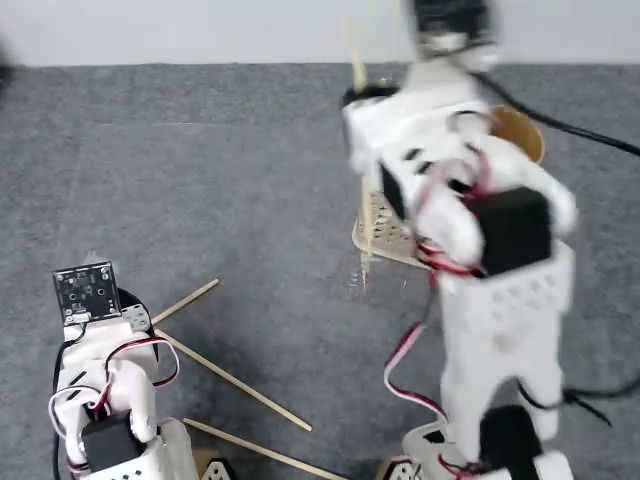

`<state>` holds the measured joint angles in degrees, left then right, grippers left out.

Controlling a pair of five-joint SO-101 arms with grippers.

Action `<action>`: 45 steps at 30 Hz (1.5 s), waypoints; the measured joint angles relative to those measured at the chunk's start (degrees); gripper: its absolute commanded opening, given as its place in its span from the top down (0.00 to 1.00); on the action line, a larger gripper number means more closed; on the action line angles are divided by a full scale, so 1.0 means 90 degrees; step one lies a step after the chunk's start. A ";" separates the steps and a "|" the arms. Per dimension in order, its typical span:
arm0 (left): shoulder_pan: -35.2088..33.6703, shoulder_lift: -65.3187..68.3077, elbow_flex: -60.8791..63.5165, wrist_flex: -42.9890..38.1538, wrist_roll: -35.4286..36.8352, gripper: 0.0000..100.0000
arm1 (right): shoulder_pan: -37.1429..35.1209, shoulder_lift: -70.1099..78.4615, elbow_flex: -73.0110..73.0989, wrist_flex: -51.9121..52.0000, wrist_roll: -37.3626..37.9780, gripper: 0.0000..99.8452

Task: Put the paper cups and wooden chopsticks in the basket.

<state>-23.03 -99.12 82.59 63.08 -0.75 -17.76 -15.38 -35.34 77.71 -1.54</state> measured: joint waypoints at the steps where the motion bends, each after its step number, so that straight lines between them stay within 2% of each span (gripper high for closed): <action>1: 0.0000 0.0000 0.0000 0.0000 0.0000 0.99 | 0.0176 -0.0078 0.0000 -0.0215 0.0000 0.99; 8: 0.0000 0.0000 0.0000 0.0000 0.0000 0.99 | 0.0977 -0.0166 0.0078 -0.1231 0.0000 0.99; 13: 0.0000 0.0000 0.0078 0.0000 0.0000 0.99 | 0.1309 -0.0107 0.0772 -0.2315 0.0000 0.99; 24: 0.0000 0.0000 0.0078 0.0000 0.0000 0.99 | 0.1328 -0.0791 0.4366 -0.5158 0.0000 0.99; 30: 0.0000 0.0000 0.0078 0.0000 0.0000 0.99 | 0.1299 -0.1368 0.6437 -0.6369 0.0410 0.99; 32: 0.0000 0.0000 0.0078 0.0000 0.0000 0.99 | 0.1319 -0.1524 0.6838 -0.6457 0.0449 0.97; 37: 0.0000 0.0000 0.0078 0.0000 0.0000 0.99 | 0.1299 -0.1827 0.6965 -0.6154 0.0459 0.82; 45: 0.0010 0.0000 0.0078 0.0000 0.0000 0.99 | 0.1270 -0.1856 0.5363 -0.4063 0.0459 0.82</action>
<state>-22.95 -99.12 83.30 63.08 -0.75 -6.33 -32.09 12.92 41.14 2.59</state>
